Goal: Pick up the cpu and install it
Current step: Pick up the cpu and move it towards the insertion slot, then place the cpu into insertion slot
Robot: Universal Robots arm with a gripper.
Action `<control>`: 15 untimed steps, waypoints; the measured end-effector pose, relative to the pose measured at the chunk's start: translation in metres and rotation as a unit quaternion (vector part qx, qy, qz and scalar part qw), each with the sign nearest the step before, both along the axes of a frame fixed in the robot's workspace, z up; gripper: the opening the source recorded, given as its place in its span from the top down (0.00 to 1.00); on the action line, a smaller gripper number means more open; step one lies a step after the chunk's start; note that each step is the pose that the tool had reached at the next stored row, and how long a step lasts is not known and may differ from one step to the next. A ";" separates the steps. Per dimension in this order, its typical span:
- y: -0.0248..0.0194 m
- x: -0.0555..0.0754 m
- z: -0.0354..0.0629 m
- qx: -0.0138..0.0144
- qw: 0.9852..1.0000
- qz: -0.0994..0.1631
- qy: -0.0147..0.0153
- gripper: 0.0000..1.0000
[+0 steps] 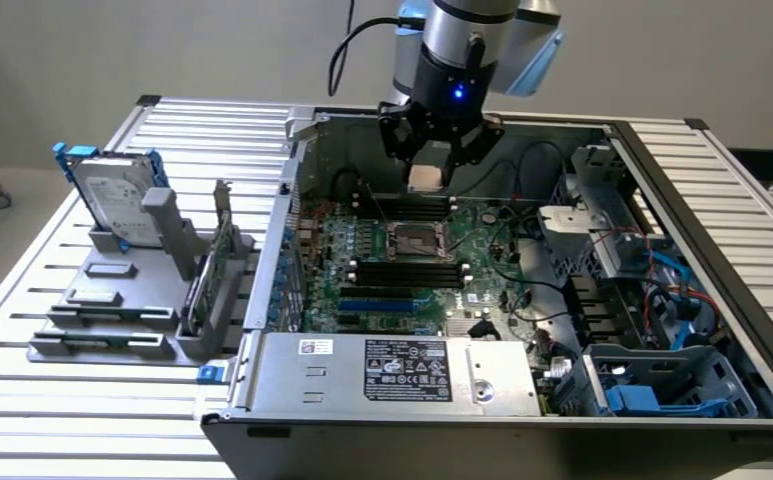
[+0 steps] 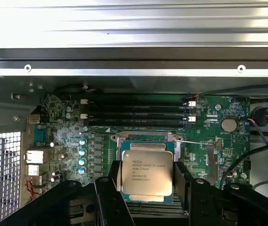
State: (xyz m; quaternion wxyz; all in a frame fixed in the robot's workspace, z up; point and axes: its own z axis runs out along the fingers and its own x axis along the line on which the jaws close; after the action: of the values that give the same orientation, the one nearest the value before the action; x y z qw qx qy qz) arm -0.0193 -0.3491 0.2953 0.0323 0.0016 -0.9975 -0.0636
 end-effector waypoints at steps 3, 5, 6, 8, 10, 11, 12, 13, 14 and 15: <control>0.0000 0.000 -0.0001 0.000 1.000 0.000 0.000 0.45; 0.0000 0.000 -0.0001 0.000 1.000 0.000 0.000 0.45; 0.0000 0.000 -0.0001 0.000 1.000 0.000 0.000 0.45; 0.0000 0.000 -0.0001 0.000 1.000 0.000 0.000 0.45; 0.0000 0.000 -0.0001 0.000 1.000 0.000 0.000 0.45; 0.0000 0.000 -0.0001 0.000 1.000 0.000 0.000 0.45; 0.0000 0.000 -0.0001 0.000 1.000 0.000 0.000 0.45; 0.0000 0.000 -0.0001 0.000 1.000 0.000 0.000 0.45; 0.0000 0.000 -0.0001 0.000 1.000 0.000 0.000 0.45; 0.0000 0.000 -0.0001 0.000 1.000 0.000 0.000 0.45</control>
State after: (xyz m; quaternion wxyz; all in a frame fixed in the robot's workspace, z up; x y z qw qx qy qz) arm -0.0192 -0.3490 0.2952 0.0323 0.0016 -0.9974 -0.0637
